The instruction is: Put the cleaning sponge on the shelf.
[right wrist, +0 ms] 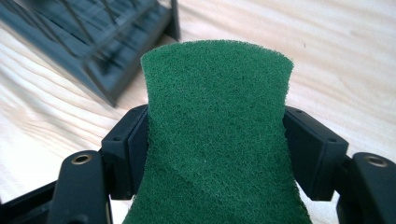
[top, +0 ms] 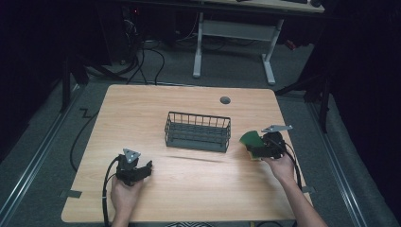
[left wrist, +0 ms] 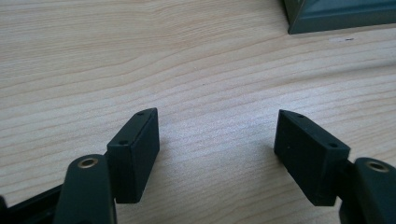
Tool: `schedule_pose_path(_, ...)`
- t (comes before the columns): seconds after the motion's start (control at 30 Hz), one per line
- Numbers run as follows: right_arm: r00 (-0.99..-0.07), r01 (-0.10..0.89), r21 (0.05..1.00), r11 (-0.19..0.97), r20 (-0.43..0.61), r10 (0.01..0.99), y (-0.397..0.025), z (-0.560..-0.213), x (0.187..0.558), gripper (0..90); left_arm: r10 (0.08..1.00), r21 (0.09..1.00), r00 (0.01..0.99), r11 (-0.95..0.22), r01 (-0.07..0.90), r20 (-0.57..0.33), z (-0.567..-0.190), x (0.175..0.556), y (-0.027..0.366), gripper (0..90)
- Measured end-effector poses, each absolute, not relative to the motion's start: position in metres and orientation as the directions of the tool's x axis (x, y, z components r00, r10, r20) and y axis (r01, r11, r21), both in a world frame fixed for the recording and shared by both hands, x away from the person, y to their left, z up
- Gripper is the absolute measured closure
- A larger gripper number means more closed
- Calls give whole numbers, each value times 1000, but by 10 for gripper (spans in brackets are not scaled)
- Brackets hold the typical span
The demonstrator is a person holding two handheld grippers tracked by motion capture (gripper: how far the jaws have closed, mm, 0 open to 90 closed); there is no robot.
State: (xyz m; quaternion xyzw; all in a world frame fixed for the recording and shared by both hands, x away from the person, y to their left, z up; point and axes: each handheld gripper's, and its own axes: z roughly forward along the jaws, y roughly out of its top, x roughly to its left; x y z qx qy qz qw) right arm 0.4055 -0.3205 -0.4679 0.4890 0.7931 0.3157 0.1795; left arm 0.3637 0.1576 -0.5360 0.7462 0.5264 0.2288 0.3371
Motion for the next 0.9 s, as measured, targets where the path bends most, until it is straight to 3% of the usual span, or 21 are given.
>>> schedule_pose_path(0.47, -519, 608, 746, 272, 114, 847, -318, -418, 405, 304, 940, 745, 340, -218, 630, -13, -536, 364, 157, 314)
schedule_pose_path(0.9, -563, 552, 762, 339, 41, 825, -300, -394, 417, 303, 940, 745, 340, -219, 630, -12, -536, 364, 157, 314)
